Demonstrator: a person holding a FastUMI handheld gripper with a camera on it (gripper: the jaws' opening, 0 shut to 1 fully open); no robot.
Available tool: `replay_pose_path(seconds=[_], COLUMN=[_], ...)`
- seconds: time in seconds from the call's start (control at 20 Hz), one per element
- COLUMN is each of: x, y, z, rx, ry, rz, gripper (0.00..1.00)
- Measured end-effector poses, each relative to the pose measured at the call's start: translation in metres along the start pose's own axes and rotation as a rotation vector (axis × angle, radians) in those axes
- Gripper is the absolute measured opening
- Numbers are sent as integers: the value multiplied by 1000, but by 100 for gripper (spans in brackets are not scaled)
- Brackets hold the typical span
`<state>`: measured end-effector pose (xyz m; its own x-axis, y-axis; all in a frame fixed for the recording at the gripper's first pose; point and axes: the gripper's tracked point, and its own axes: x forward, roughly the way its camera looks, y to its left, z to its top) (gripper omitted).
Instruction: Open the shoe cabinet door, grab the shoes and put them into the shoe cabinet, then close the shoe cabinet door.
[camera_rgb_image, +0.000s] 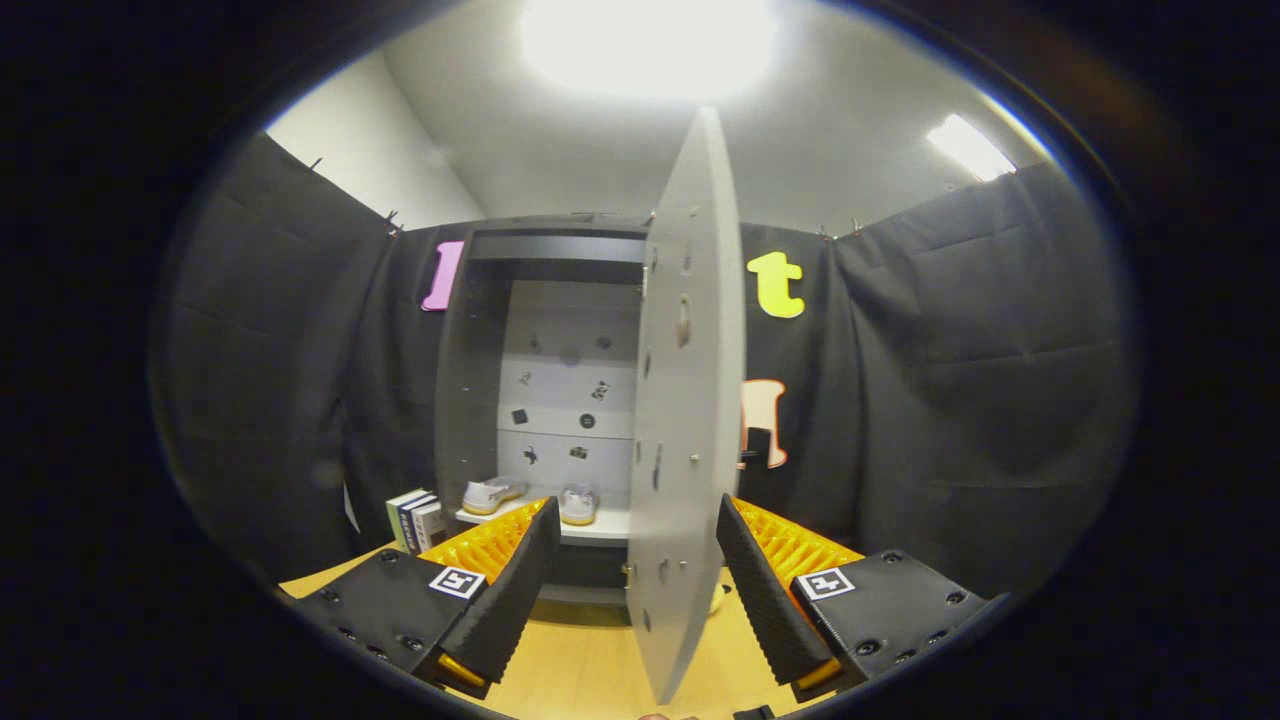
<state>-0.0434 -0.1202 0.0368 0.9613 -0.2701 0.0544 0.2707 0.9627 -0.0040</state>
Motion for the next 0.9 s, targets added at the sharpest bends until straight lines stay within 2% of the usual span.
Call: replay_pose_path(seconds=[0.15, 0.25, 0.6, 0.9], x=[-1, 7, 61, 97], y=[-45, -69, -120, -131], z=[1, -2, -19, -32], rx=[15, 18, 26, -6], ry=[13, 23, 56, 87], rz=[-67, -83, -50, -11], gripper=[97, 97, 97, 96])
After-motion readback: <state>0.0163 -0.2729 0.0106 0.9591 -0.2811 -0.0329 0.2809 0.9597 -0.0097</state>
